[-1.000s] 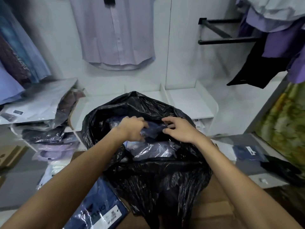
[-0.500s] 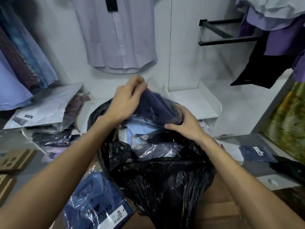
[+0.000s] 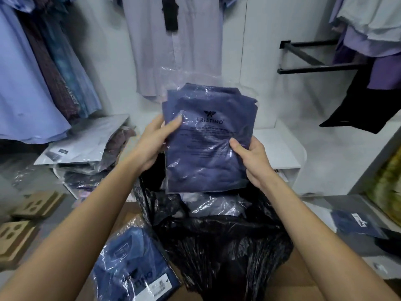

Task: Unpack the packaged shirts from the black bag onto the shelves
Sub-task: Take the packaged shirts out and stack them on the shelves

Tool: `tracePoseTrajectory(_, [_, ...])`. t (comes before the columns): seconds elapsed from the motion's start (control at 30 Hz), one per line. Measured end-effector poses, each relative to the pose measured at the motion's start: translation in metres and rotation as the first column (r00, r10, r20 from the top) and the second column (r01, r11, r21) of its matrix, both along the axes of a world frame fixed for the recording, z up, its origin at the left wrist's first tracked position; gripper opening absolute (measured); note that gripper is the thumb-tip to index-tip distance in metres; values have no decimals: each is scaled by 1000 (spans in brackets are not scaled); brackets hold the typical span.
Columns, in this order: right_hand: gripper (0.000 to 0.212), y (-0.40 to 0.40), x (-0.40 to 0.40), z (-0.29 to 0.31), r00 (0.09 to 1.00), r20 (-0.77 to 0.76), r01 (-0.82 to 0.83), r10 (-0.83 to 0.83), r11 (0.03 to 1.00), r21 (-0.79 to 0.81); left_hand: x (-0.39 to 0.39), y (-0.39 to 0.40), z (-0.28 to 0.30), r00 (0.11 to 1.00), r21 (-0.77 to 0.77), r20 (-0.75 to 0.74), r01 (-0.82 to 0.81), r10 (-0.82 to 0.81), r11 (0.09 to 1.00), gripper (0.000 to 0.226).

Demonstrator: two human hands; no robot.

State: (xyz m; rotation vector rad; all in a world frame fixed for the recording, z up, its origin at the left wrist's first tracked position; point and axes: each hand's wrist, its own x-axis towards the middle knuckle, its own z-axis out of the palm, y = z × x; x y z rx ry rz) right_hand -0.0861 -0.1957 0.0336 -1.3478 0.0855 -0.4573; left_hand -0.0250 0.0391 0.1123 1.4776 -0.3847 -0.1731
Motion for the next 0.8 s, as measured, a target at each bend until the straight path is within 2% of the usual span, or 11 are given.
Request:
tracePoseTrajectory(0.1, [40, 7, 8, 4, 993, -45, 102, -112, 977, -185, -14, -2, -25, 997, -29, -28, -68, 67, 997, 35])
tracePoseTrajectory(0.2, [70, 24, 10, 15, 929, -49, 292, -368, 806, -515, -16, -10, -20, 954, -157, -77, -298, 289, 942, 28])
tracePoseTrajectory(0.23, [71, 31, 10, 23, 937, -36, 274, -347, 797, -538, -16, -12, -17, 940, -192, -76, -342, 333, 920, 27])
tracePoseTrajectory(0.3, [68, 51, 6, 42, 995, -74, 26, -67, 892, -452, -24, -15, -8, 953, -232, -51, -302, 299, 925, 29])
tracePoseTrajectory(0.37, [64, 72, 5, 56, 973, -103, -230, 207, 909, -346, -34, -16, -3, 990, -138, 8, -139, 142, 981, 42])
tracePoseTrajectory(0.43, [68, 85, 8, 60, 968, -52, -246, 244, 907, -343, -38, -10, -6, 1000, 15, 22, 2, -2, 1000, 73])
tracePoseTrajectory(0.5, [63, 90, 14, 62, 985, -23, -170, 172, 929, -329, -31, -3, -12, 1000, 19, -4, 6, -6, 1000, 86])
tracePoseTrajectory(0.6, [50, 94, 13, 65, 974, -2, -221, 226, 952, -211, -18, 16, -16, 953, -13, 30, -301, 302, 953, 36])
tracePoseTrajectory(0.67, [44, 100, 12, 71, 946, 9, -322, 323, 946, -43, -7, 36, -20, 889, -23, 71, -452, 452, 892, 39])
tracePoseTrajectory(0.73, [39, 109, 13, 76, 909, -1, -414, 417, 903, 113, 0, 62, -22, 934, -65, 23, -353, 355, 933, 62])
tracePoseTrajectory(0.8, [34, 119, 19, 78, 879, -49, -459, 474, 870, 181, -3, 87, -24, 985, -78, -27, -174, 173, 982, 64])
